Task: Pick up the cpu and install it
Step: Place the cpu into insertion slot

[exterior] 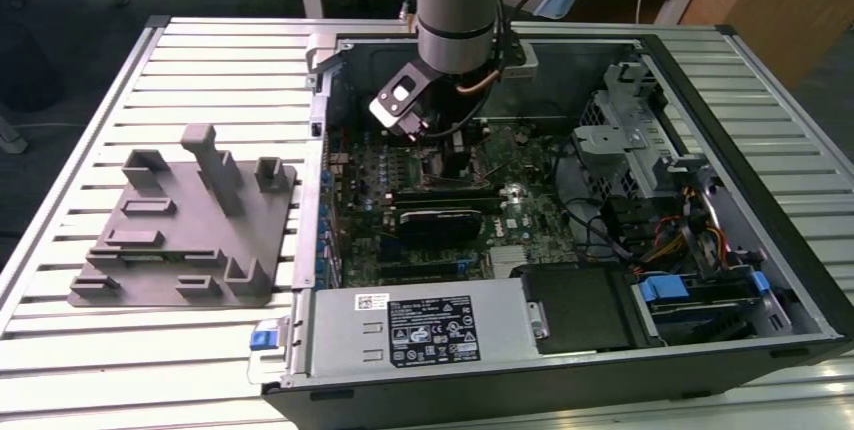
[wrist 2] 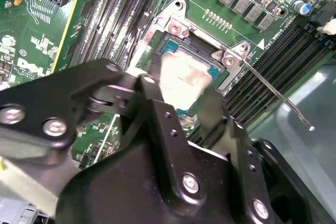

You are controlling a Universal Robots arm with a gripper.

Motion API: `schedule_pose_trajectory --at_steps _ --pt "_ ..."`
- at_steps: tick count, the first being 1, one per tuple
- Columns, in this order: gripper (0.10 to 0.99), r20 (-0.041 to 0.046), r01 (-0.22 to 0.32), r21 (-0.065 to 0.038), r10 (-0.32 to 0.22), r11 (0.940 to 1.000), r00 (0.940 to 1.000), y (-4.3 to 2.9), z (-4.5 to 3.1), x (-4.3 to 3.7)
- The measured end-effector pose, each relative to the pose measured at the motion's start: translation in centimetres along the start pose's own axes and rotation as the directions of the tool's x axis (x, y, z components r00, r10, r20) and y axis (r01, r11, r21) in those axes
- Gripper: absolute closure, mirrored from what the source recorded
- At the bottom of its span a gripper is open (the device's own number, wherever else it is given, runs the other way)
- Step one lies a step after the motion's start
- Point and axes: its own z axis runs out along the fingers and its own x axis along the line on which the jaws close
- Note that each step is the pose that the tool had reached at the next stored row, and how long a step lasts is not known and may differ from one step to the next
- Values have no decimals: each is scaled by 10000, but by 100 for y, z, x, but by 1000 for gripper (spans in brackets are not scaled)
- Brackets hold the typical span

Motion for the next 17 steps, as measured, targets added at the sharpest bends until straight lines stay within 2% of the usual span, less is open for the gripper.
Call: schedule_pose_trajectory --at_steps 1,2,3,4,5,6,8,9,11,17 --pt "616 0 0 0 0 10000 10000 0 -1 0" --pt "616 -1 0 0 0 10000 10000 0 -2 0" --pt "678 0 0 0 0 10000 10000 0 -3 0" --pt "678 0 0 0 0 10000 10000 0 -4 0" --pt "733 0 0 0 0 10000 10000 0 -5 0" --pt "733 0 0 0 0 10000 10000 0 -6 0" --pt "851 1 0 0 0 10000 10000 0 -8 0" --pt "851 0 0 0 0 10000 10000 1 -9 0" --pt "969 0 0 0 0 10000 10000 0 -11 0" --pt "980 0 0 0 0 10000 10000 1 -17 1"
